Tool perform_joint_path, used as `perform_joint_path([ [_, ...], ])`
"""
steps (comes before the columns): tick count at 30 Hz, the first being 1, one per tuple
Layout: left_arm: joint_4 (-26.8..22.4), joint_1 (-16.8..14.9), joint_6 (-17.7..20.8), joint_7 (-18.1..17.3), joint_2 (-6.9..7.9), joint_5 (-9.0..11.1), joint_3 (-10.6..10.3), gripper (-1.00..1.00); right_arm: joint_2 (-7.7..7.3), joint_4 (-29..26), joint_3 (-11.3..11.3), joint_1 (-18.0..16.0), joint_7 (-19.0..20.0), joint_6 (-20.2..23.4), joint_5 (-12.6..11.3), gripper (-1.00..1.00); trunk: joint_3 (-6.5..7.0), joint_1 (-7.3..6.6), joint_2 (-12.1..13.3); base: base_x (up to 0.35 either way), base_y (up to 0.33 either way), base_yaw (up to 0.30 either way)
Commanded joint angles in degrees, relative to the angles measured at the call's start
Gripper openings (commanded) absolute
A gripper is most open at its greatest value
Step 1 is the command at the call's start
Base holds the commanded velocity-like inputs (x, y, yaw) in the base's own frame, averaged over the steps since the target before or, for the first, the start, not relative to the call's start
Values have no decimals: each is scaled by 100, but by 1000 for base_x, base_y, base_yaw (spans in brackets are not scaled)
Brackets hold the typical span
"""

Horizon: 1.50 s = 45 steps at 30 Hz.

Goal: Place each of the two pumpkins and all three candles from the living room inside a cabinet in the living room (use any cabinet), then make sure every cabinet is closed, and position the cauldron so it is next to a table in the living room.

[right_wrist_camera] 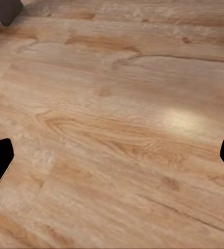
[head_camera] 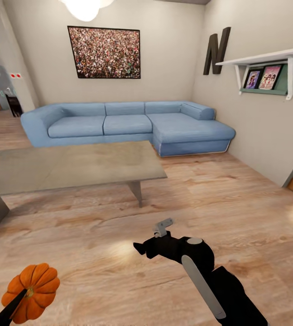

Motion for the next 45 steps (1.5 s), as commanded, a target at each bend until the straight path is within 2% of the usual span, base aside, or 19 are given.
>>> perform_joint_path([
  [1, -2, -1, 24, -66, 1, 20, 7, -100, -3, -5, 6, -5, 9, 21, 10, 100, -4, -1, -2, -11, 151, 298],
  [2, 5, 1, 10, -216, 15, -10, 8, -100, -3, -5, 6, -5, 7, 21, 10, 100, -4, -1, -2, -4, 234, 299],
  [8, 71, -1, -8, -346, 36, -3, -40, -100, -5, -5, 9, -5, 6, 21, 10, 100, -6, -1, -2, 84, 248, 299],
  [16, 367, -1, 8, -302, 25, 27, -34, -100, -17, -5, 0, -5, 18, 21, 10, 100, -11, -1, -2, 261, 114, 299],
  [27, 389, -1, 39, -250, 1, 17, 41, -100, -8, -7, 17, -6, 24, 31, 6, 100, -20, -1, -2, 244, 52, 300],
  [30, 245, -1, 77, -108, -6, 35, 50, -100, 16, -10, 29, -5, 24, 36, 3, 100, -23, -1, -2, 43, 18, 300],
  [34, -177, -1, 109, 44, -30, -28, 38, -100, 65, -8, 34, -5, 24, 41, 2, 100, -26, -1, -2, 12, 5, 300],
  [35, -302, -1, 128, 197, -36, -37, 39, -100, 79, -10, 39, -3, 24, 40, 1, 100, -27, -1, -2, 4, 2, 300],
  [38, -359, -1, 239, 426, -31, -9, 50, -100, 89, -7, 33, -4, 24, 39, 1, 100, -29, -1, -2, 2, 1, 300],
  [45, -353, -1, 268, 540, -37, -9, 65, -100, 93, -6, 32, -3, 24, 45, -3, 100, -37, -1, -2, 0, 0, 300],
])
